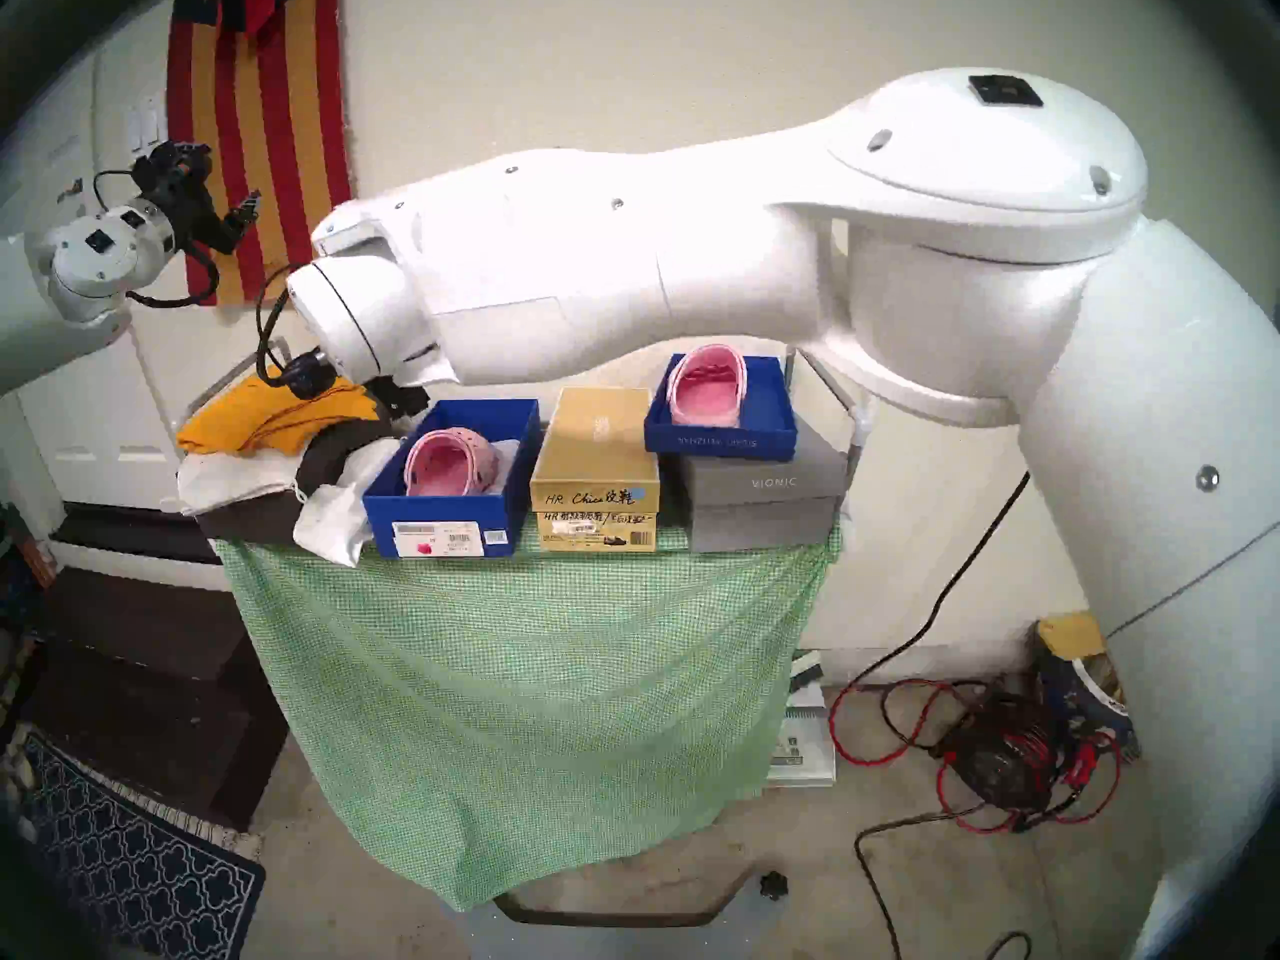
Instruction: Take shoe out of the box
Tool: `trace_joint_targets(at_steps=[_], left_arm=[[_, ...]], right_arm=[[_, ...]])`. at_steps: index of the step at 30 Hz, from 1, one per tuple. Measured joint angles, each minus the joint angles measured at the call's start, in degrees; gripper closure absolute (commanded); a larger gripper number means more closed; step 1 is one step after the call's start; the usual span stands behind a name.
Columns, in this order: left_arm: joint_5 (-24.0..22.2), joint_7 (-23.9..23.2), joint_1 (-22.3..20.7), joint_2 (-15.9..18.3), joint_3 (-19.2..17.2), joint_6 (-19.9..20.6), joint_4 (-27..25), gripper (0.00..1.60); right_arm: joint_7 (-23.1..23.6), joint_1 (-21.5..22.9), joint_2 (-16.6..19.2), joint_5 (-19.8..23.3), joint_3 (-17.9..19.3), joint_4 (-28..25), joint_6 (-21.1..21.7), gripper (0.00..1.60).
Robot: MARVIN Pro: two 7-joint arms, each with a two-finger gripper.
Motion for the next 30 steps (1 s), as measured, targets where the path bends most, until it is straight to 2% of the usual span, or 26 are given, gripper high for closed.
trace_joint_targets(at_steps=[5, 13, 21, 30], left_arm=[[0.0, 0.0, 0.0, 0.0, 0.0, 0.0, 0.0, 0.00], [0.0, 0.0, 0.0, 0.0, 0.0, 0.0, 0.0, 0.00], [0.0, 0.0, 0.0, 0.0, 0.0, 0.0, 0.0, 0.00], [0.0, 0.0, 0.0, 0.0, 0.0, 0.0, 0.0, 0.00]], right_arm=[[-3.2, -3.7, -0.7, 1.7, -0.5, 2.0, 3.1, 0.00], [-6.3, -8.3, -2.9, 2.5, -2.1, 6.2, 3.5, 0.00], [-8.9, -12.2, -3.6, 2.7, -3.3, 10.5, 1.7, 0.00], [-10.6, -13.7, -3.2, 3.0, -2.8, 13.3, -0.6, 0.00]])
